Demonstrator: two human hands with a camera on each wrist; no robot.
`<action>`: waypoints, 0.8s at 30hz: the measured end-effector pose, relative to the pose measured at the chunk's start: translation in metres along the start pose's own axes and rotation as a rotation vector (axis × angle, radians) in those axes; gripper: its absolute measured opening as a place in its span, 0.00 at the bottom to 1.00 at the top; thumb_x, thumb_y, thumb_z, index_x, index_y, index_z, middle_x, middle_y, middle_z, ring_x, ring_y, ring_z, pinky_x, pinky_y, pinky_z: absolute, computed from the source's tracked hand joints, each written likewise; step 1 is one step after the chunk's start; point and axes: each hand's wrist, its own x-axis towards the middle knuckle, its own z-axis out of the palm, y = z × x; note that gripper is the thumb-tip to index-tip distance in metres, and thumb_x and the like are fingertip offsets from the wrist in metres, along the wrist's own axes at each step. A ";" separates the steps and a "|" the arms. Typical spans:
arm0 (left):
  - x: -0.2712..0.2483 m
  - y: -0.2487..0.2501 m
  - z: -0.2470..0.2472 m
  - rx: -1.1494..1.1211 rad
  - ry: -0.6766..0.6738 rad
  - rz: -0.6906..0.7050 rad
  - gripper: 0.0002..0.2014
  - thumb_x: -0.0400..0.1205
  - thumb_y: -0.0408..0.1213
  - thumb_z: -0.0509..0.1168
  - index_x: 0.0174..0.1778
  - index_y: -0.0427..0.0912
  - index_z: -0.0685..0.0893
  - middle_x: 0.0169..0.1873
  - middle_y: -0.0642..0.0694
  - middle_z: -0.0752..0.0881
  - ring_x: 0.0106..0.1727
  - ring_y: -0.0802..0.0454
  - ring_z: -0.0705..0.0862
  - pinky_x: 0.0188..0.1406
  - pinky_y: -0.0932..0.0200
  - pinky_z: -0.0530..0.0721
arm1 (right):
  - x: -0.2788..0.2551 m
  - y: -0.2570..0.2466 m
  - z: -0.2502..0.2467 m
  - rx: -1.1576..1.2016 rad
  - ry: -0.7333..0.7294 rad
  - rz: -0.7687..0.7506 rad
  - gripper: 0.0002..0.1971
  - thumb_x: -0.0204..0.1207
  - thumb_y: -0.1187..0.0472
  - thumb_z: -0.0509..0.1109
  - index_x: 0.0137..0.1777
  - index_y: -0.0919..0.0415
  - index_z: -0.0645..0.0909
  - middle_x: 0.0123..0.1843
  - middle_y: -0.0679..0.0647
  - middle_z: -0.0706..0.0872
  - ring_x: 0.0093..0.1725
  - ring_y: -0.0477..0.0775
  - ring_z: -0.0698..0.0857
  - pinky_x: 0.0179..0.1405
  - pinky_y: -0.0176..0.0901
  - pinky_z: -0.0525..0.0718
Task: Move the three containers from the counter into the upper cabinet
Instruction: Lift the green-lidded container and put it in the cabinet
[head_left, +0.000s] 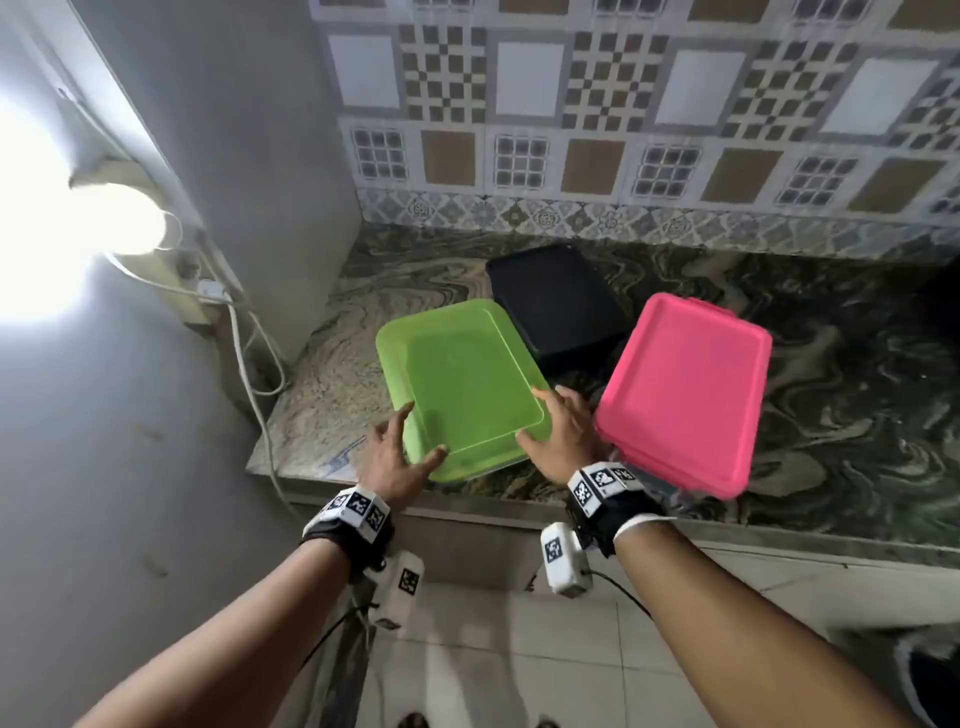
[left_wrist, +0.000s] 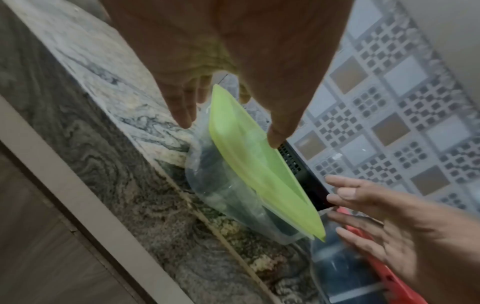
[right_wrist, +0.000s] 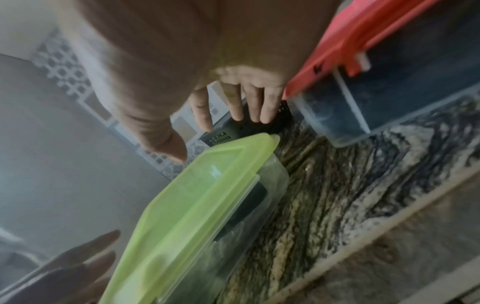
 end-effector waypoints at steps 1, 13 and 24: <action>0.004 0.001 0.003 0.001 -0.002 -0.002 0.46 0.77 0.58 0.76 0.89 0.60 0.61 0.82 0.32 0.68 0.76 0.30 0.79 0.75 0.33 0.82 | 0.008 0.001 0.006 -0.009 -0.028 0.038 0.38 0.74 0.51 0.80 0.84 0.52 0.73 0.88 0.63 0.67 0.87 0.65 0.69 0.85 0.53 0.69; -0.015 -0.018 0.005 -0.120 -0.038 0.052 0.50 0.75 0.51 0.81 0.90 0.54 0.61 0.87 0.41 0.71 0.87 0.42 0.71 0.85 0.44 0.72 | -0.007 0.018 0.026 0.111 -0.132 0.131 0.52 0.65 0.41 0.86 0.88 0.45 0.67 0.84 0.63 0.74 0.84 0.64 0.74 0.85 0.55 0.73; -0.114 -0.011 -0.046 -0.478 0.206 0.140 0.36 0.70 0.61 0.77 0.75 0.58 0.82 0.67 0.60 0.87 0.55 0.70 0.89 0.65 0.51 0.90 | -0.097 -0.030 0.011 0.350 0.108 -0.086 0.46 0.63 0.25 0.74 0.80 0.46 0.79 0.77 0.56 0.79 0.78 0.51 0.78 0.81 0.50 0.76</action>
